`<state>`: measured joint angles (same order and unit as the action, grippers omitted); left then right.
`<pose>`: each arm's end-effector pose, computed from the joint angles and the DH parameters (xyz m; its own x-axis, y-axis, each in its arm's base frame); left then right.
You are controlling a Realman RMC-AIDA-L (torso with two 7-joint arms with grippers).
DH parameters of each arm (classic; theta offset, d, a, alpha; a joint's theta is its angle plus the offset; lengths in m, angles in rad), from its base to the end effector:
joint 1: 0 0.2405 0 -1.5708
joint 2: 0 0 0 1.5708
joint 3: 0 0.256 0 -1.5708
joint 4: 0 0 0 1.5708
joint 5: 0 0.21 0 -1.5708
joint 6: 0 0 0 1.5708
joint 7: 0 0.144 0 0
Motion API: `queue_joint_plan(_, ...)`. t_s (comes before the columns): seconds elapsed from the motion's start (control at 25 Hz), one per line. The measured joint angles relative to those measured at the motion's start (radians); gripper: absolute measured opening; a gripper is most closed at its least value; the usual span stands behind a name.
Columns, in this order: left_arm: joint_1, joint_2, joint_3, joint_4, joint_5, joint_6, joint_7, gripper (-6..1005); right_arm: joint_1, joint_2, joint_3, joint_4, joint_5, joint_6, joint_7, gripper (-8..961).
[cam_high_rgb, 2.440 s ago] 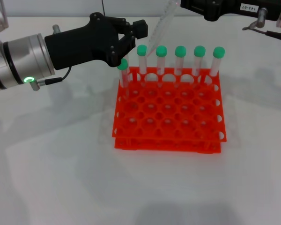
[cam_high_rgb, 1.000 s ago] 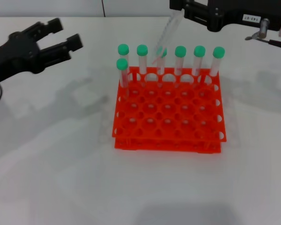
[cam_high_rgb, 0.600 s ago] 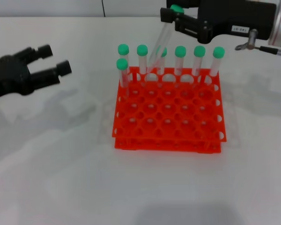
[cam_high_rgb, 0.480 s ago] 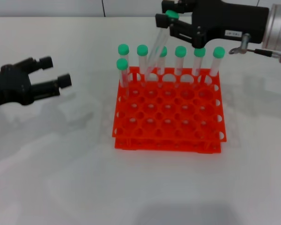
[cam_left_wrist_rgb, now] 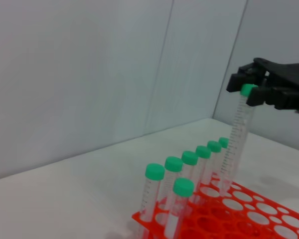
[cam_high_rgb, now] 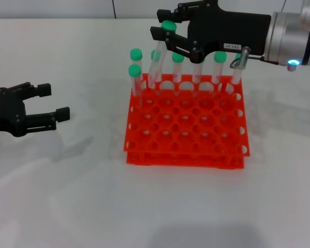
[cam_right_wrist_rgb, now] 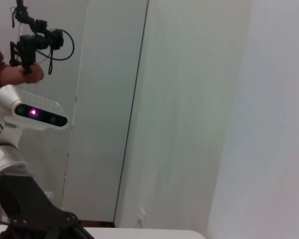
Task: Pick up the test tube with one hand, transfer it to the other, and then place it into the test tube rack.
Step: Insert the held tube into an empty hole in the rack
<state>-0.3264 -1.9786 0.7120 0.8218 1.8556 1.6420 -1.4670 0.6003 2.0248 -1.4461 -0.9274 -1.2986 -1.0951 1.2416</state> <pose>-0.3082 0.2964 0.0732 0.7602 0.3574 0.5425 0.5478 -0.8015 -0.2396 0.1148 0.3875 -0.0153 0.8199 0.1684 -0.5472 -0.0680 -0.9204 -0.3851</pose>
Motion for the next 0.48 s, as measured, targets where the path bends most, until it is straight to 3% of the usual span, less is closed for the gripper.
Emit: queue_joint_plan(0.48, 0.001, 0.01, 0.0, -0.006, 0.01, 0.015, 0.019, 892, -0.011, -0.008, -0.021, -0.057, -0.004, 0.065, -0.019, 280)
